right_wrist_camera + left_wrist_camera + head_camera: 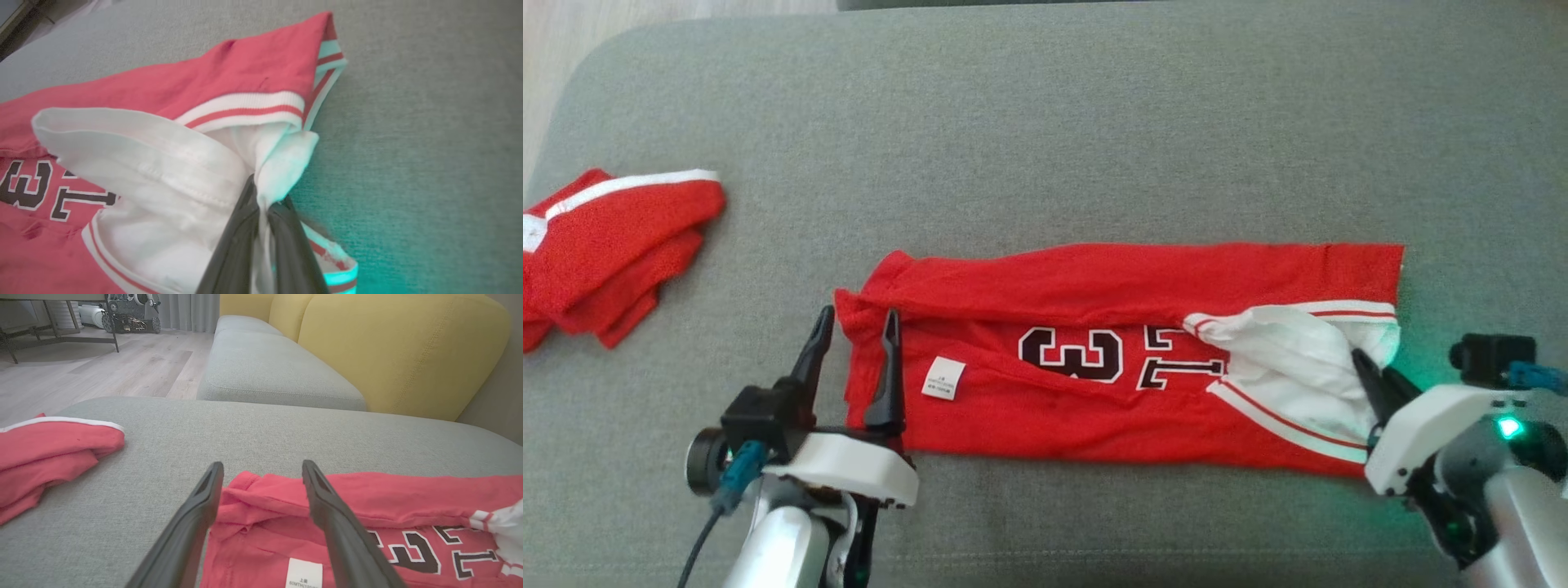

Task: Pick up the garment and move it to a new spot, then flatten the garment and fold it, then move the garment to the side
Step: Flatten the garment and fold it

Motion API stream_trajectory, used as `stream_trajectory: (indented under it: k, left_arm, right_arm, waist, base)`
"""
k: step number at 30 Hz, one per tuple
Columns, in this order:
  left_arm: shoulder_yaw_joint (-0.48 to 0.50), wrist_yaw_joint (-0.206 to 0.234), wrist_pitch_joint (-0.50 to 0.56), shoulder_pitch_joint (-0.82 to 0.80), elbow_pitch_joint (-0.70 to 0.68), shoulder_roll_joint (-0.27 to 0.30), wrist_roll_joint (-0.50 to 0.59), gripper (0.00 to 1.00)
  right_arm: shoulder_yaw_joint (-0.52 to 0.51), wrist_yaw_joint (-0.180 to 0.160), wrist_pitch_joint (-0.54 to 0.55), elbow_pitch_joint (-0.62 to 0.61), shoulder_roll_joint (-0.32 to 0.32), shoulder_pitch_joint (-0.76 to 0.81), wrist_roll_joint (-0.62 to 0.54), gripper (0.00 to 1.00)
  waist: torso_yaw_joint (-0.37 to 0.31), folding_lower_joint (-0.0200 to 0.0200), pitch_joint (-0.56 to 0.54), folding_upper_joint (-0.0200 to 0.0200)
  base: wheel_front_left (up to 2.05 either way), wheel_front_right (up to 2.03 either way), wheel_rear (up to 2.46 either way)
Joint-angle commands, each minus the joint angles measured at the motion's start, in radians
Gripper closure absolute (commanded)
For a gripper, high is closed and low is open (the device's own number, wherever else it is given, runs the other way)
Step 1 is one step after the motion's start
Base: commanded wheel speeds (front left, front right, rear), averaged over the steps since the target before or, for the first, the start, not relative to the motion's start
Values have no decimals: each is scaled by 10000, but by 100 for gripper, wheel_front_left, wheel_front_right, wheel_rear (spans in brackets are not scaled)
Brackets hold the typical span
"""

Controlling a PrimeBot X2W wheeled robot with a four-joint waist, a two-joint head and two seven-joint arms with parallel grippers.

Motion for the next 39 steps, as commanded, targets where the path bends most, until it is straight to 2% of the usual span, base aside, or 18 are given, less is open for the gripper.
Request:
stream_trajectory:
  k: [1,12,16,19,26,30,34,39]
  left_arm:
    - [435,-48,-122,-421,-287,50,137,0]
    - [618,-159,-122,-280,-295,-26,248,0]
    - [669,-185,-122,-236,-272,-56,266,0]
    - [715,-214,-122,-193,-270,-66,271,0]
    - [722,-325,-122,-81,-178,-99,222,0]
    - [687,-352,-122,-63,-142,-106,252,0]
    - [663,-366,-122,-69,-130,-122,248,0]
    - [579,-410,-122,-160,-112,-154,263,0]
  right_arm:
    - [22,-7,-133,-376,-379,40,46,100]
    - [-1293,-7,52,-854,-1217,405,-100,100]
    - [-1527,-7,258,-1342,-1214,454,39,100]
    - [-1420,-7,541,-2151,-1126,378,164,100]
    - [-721,-7,1880,-4421,-621,9,1431,100]
    - [105,-7,2522,-5232,-54,-317,2132,100]
    - [930,-7,2626,-5152,451,-571,2543,100]
    - [2429,-7,2382,-4072,1301,-1029,3088,100]
  waist:
    - [-34,0,-30,0]
    - [-267,0,-237,0]
    - [-333,0,-363,0]
    - [-390,0,-466,0]
    - [-369,0,-740,0]
    - [-240,0,-818,0]
    - [-70,0,-830,0]
    - [328,0,-713,0]
  base:
    - [0,0,0]
    - [0,0,0]
    - [0,0,0]
    - [0,0,0]
    - [0,0,0]
    - [0,0,0]
    - [0,0,0]
    - [0,0,0]
